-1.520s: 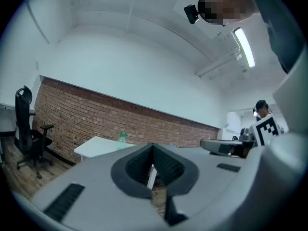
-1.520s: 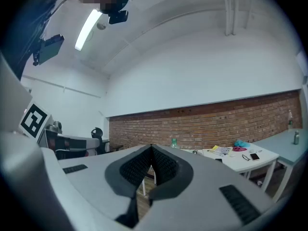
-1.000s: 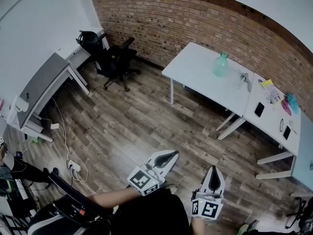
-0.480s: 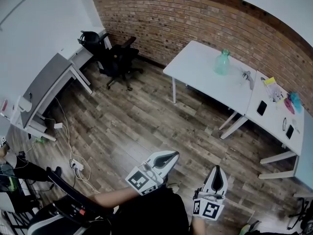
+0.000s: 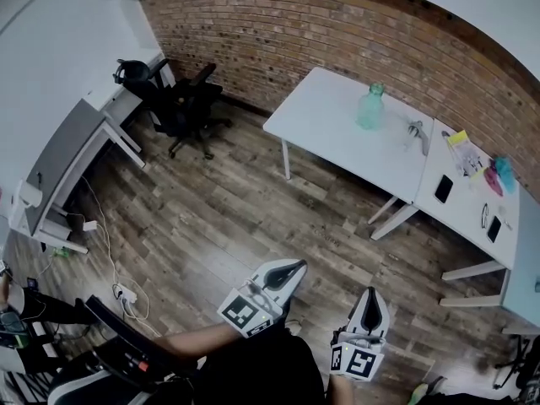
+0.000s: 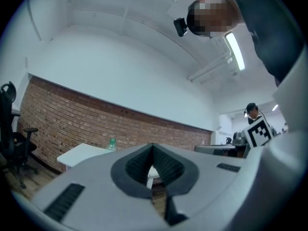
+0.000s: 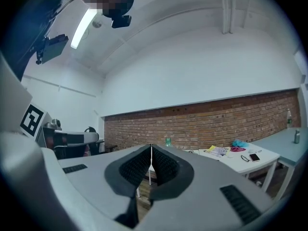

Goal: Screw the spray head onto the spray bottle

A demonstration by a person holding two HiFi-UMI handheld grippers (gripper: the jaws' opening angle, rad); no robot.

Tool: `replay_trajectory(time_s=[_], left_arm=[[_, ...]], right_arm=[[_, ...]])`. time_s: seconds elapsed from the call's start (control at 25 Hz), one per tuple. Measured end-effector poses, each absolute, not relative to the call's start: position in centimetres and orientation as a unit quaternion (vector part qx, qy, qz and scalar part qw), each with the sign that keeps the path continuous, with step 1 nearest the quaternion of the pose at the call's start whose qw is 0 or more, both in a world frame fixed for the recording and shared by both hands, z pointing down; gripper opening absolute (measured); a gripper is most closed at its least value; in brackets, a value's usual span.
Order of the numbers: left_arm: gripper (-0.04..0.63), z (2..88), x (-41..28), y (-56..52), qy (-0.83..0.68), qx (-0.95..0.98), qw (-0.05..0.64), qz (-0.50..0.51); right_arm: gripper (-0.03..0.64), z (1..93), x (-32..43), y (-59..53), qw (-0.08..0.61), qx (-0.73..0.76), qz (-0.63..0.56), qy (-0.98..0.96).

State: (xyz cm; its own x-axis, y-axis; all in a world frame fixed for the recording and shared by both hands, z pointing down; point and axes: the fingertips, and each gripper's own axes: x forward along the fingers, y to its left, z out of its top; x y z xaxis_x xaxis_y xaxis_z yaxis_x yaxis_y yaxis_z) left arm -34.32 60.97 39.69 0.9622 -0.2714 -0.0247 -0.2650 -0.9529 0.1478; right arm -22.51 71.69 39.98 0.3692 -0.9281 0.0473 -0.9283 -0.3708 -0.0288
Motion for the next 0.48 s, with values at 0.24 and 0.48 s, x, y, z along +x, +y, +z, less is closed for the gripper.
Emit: replay_trajectory(time_s=[0.24,0.48], left_arm=[[-0.002,39.9,-30.1,55.0,-0.144,0.986,0.084,-0.019],[-0.002,37.7,-26.8,49.2,-0.142,0.986,0.077,-0.03]], right_arm=[[0.009,40.1,-18.7,65.7,0.001,0.826,0.035,-0.563],[0.009,38.6,-15.1,60.3,0.0,0.831,0.033,-0.555]])
